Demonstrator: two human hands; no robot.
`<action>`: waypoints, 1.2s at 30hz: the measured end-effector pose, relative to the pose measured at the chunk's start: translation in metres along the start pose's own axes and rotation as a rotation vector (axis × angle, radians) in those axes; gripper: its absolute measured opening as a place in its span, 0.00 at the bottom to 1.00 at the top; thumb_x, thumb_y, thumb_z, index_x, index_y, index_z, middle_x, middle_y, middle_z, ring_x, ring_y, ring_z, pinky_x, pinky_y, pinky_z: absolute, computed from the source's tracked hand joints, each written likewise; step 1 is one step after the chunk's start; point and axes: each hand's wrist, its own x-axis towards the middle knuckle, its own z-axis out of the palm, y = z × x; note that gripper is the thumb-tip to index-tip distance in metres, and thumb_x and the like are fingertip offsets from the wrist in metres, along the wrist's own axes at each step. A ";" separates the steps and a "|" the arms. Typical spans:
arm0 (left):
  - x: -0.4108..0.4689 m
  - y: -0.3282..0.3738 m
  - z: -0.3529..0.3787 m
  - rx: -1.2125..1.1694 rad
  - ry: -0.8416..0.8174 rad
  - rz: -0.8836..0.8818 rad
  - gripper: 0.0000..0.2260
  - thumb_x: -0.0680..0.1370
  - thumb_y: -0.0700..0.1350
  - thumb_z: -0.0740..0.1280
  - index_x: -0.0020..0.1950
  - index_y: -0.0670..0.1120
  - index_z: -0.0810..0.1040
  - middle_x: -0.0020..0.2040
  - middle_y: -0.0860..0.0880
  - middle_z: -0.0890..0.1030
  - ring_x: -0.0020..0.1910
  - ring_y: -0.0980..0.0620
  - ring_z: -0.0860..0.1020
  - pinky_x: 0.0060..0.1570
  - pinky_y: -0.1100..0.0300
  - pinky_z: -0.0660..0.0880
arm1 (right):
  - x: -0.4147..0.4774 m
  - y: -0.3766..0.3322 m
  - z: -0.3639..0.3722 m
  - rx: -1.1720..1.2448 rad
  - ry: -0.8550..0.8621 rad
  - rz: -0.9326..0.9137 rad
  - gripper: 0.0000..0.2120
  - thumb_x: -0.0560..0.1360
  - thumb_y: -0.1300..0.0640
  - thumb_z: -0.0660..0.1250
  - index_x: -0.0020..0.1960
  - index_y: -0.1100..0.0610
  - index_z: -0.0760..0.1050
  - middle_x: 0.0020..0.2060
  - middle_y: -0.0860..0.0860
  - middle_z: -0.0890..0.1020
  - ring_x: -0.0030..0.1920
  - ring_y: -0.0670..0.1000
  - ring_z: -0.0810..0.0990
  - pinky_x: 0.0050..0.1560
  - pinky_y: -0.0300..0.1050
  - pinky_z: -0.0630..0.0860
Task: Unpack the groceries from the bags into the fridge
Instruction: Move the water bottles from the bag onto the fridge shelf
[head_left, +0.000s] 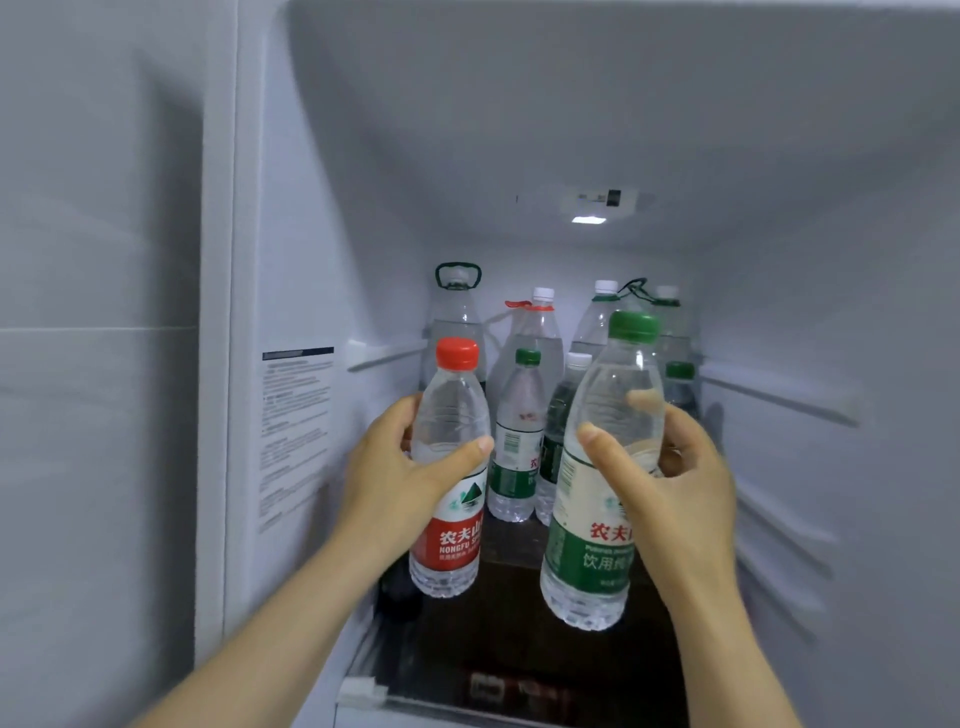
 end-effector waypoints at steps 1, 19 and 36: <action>0.007 -0.005 0.005 0.007 0.007 -0.008 0.19 0.64 0.56 0.76 0.53 0.59 0.77 0.47 0.60 0.83 0.43 0.62 0.81 0.44 0.59 0.79 | 0.004 0.007 0.002 -0.008 -0.005 0.006 0.21 0.64 0.46 0.77 0.56 0.42 0.77 0.53 0.46 0.81 0.51 0.44 0.81 0.48 0.45 0.78; 0.080 -0.062 0.068 0.143 0.036 -0.041 0.25 0.68 0.60 0.73 0.62 0.55 0.72 0.57 0.54 0.80 0.54 0.52 0.79 0.52 0.50 0.78 | 0.048 0.077 0.020 -0.084 -0.040 0.035 0.17 0.61 0.41 0.75 0.48 0.37 0.77 0.52 0.43 0.80 0.51 0.42 0.80 0.49 0.46 0.79; 0.049 -0.103 0.069 0.507 -0.028 -0.031 0.20 0.69 0.54 0.74 0.58 0.50 0.75 0.51 0.52 0.74 0.49 0.53 0.76 0.48 0.56 0.76 | 0.046 0.100 0.023 -0.128 -0.041 0.021 0.22 0.62 0.38 0.73 0.54 0.41 0.78 0.53 0.45 0.79 0.54 0.46 0.79 0.53 0.56 0.79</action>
